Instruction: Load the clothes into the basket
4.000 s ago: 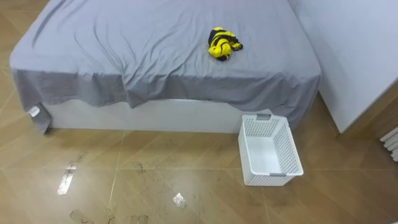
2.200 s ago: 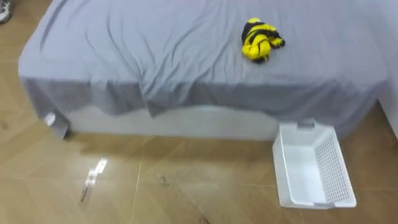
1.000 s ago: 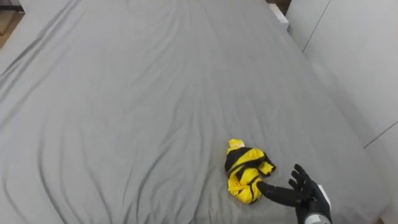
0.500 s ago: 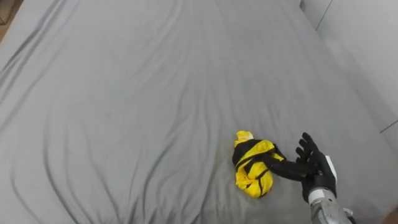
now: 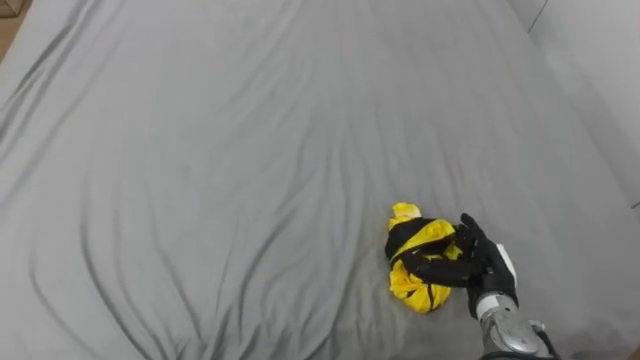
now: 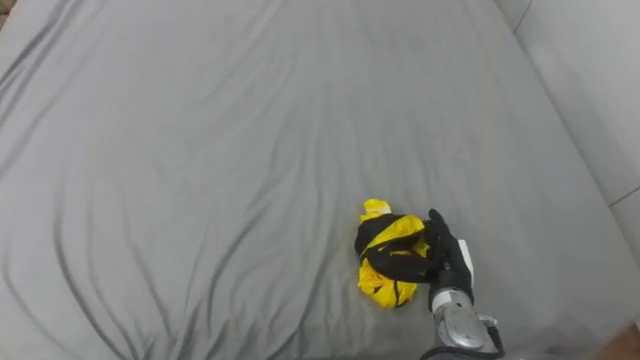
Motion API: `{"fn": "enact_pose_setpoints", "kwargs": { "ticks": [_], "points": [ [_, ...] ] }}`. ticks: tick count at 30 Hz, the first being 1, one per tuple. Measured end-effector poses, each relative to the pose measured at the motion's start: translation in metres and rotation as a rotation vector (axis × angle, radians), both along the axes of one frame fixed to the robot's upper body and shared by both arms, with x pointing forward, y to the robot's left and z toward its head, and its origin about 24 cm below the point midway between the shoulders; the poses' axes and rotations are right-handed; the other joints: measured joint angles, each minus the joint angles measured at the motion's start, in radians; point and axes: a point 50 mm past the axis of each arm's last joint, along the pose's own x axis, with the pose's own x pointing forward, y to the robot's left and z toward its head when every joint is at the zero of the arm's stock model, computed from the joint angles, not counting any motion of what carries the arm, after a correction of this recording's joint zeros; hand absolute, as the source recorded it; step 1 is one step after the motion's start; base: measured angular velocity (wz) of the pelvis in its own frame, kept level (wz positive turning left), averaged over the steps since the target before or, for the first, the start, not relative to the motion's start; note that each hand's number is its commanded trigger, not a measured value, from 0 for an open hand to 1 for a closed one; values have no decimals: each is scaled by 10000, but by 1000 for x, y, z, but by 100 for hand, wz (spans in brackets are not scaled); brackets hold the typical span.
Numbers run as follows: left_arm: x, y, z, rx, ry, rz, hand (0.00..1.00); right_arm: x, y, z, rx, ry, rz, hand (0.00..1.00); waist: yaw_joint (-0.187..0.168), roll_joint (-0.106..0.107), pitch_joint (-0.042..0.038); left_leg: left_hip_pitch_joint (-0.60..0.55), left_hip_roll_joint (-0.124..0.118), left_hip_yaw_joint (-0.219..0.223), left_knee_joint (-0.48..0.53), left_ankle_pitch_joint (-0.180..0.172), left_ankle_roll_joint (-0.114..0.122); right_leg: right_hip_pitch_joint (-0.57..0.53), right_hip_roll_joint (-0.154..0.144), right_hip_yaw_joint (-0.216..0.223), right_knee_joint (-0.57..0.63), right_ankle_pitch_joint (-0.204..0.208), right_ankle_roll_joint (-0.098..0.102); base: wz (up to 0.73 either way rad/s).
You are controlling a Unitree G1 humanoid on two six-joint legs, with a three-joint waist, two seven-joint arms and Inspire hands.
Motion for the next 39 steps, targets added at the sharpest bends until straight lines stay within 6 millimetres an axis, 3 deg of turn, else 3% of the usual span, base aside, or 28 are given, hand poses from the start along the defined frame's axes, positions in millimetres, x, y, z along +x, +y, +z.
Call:
{"fn": "enact_pose_setpoints", "kwargs": {
  "ticks": [6,12,20,25,30,39],
  "points": [
    [7,2,1,-60,8,-168,0,9,-13,-4,-606,669,-491,0,-24,-118,78,-474,-63,-251,1,114,25,-345,-45,-288,-22,34,-1,13],
    [13,1,1,-225,-108,-362,0,16,-32,2,-1251,889,-918,0,253,-124,88,-758,-110,-306,-10,150,42,-603,-89,-379,-17,37,4,5],
    [26,0,3,-225,-366,-511,0,22,-45,10,-1913,851,-1040,0,454,-117,172,-990,-168,-449,-14,202,77,-814,-133,-423,-10,50,25,2],
    [28,-1,4,-238,-414,-581,0,23,-45,10,-2234,894,-859,0,506,-81,228,-1031,-178,-501,-13,213,89,-817,-144,-517,-27,56,35,3],
    [28,-1,4,-233,-407,-572,0,25,-42,11,-2552,898,-483,0,544,-79,234,-1119,-175,-489,-12,228,83,-935,-132,-480,-21,59,39,0],
    [37,-5,4,-272,-482,-946,0,32,-16,11,-2968,742,828,0,568,-32,256,-1144,-154,-372,-26,229,85,-1007,-132,-423,-7,89,47,-2]
  ]
}}
